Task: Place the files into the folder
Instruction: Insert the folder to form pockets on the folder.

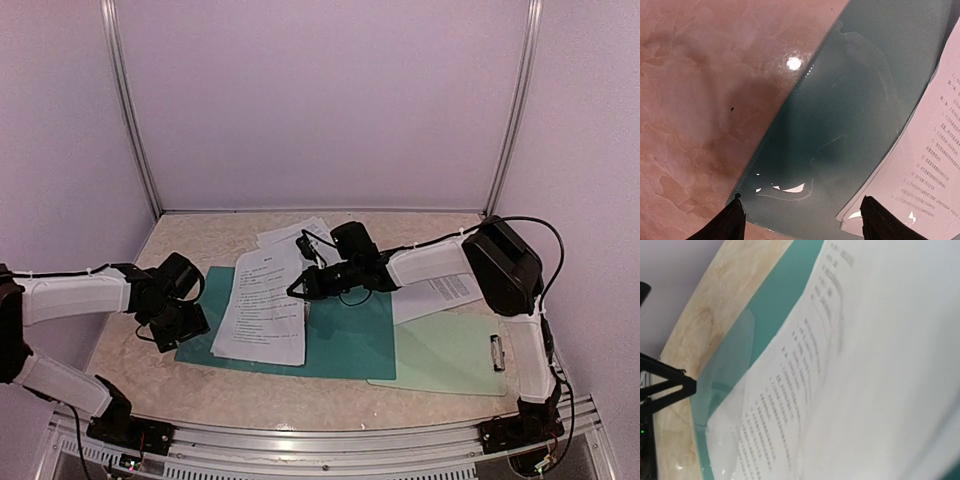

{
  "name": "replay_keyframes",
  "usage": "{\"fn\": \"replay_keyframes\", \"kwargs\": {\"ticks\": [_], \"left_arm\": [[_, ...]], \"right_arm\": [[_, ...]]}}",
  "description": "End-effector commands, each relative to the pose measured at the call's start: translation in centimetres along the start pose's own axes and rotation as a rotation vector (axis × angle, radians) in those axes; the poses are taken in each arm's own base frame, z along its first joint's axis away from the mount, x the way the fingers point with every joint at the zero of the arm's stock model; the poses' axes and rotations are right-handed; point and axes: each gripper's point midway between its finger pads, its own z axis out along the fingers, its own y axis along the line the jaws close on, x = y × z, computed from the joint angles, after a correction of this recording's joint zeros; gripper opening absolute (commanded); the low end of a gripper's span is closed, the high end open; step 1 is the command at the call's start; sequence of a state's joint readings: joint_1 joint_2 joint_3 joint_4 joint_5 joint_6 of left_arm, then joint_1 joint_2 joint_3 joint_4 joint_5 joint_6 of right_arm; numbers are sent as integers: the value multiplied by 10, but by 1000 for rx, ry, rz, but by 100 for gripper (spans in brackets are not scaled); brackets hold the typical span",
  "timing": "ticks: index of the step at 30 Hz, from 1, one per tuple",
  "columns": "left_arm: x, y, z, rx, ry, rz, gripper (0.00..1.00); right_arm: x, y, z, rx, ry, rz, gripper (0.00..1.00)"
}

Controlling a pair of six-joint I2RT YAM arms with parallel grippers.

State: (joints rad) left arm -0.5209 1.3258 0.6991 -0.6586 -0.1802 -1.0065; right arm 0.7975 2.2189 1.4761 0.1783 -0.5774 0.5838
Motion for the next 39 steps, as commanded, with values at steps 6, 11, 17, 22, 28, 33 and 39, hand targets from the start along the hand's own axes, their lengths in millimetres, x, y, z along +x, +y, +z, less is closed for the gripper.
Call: {"fn": "replay_keyframes", "kwargs": {"ticks": [6,11,17,22,28,33,39], "left_arm": [[6,22,8,3,94,-50,75],[12,31,16,-4,119,-65,75],[20,36,28,-4,148,-59,75],[27,29,35,35,184,-53,74],[36,25,39,77,212,-83,69],[39,25,40,88,216,-90,67],[40,28,38,80,208,-89,66]], "right_arm": [[11,-2,5,-3,16,-11,0],[12,-2,6,-8,18,-6,0],[9,-1,7,-10,7,-4,0],[11,2,10,-13,10,0,0],[13,3,15,-20,8,7,0],[11,4,18,-19,3,11,0],[10,5,20,-17,-9,20,0]]}}
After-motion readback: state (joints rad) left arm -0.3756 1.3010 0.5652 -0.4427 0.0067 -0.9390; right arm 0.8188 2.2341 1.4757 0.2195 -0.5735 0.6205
